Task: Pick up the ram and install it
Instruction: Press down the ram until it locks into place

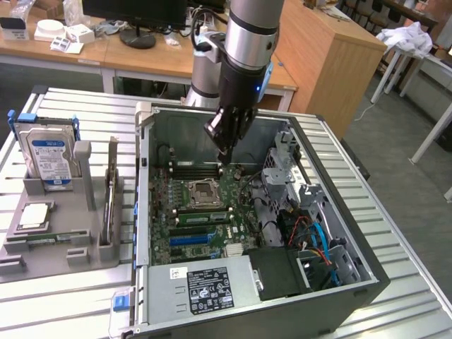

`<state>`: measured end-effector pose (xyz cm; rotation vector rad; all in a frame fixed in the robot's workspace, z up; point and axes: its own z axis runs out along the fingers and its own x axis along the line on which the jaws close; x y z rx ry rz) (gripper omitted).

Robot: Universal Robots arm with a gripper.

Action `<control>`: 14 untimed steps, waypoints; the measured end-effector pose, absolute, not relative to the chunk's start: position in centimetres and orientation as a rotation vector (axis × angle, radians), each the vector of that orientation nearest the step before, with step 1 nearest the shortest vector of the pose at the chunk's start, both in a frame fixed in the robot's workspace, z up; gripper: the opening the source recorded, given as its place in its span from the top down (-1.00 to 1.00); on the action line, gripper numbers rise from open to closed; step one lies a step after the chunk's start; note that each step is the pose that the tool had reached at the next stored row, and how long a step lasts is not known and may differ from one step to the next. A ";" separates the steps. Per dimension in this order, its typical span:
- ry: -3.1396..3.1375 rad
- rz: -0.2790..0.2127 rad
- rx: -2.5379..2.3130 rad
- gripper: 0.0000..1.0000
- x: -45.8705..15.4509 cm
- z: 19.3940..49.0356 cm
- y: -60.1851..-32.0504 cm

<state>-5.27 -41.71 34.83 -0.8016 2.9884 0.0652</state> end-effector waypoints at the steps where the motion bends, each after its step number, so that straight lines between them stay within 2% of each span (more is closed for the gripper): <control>1: 2.994 0.065 -0.780 0.79 -5.3 34.8 -41.7; 14: 3.050 0.058 -0.497 0.79 -5.3 34.8 -41.7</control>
